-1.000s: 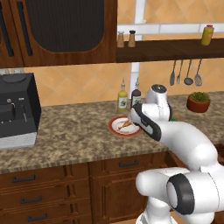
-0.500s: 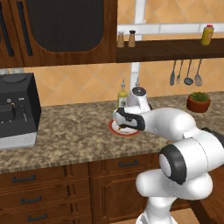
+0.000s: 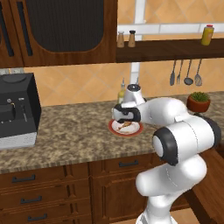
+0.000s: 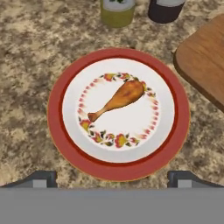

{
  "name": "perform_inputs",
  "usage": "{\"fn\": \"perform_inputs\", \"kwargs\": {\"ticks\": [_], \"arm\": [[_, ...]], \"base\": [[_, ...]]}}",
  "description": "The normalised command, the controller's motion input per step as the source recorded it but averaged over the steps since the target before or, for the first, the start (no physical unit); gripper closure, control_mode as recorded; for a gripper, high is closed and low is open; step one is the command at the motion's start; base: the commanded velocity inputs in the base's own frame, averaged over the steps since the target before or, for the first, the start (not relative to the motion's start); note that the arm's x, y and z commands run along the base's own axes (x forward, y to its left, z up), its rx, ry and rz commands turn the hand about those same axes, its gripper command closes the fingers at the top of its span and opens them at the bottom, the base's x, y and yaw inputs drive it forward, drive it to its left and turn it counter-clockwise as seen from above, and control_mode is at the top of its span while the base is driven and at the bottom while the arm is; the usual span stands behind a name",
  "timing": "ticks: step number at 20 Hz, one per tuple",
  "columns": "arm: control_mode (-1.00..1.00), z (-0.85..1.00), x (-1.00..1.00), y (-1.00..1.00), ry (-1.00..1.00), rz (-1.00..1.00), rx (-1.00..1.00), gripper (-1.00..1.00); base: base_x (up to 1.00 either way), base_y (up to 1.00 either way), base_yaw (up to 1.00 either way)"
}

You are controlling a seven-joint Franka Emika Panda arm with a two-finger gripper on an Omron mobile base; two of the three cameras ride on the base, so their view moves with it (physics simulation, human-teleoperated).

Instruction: Pick up the knife from the drawer and place it on the cutting board. Then place the meat from the plate to the cutting board.

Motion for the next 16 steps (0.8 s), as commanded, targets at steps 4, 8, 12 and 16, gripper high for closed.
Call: {"fn": "perform_inputs", "kwargs": {"ticks": [4, 8, 12, 16], "arm": [[-1.0, -0.37, 0.48, -0.01, 0.13, -0.1, -0.02, -1.0], [-1.0, -0.34, 0.49, 0.0, 0.08, -0.09, 0.0, -1.0], [-1.0, -0.27, 0.42, -0.09, 0.2, -0.03, 0.0, -1.0], [-1.0, -0.19, 0.24, -0.26, 0.16, -0.04, 0.0, -1.0]], "base": [[0.0, 0.0, 0.0], [0.0, 0.0, 0.0], [0.0, 0.0, 0.0], [0.0, 0.0, 0.0]]}}
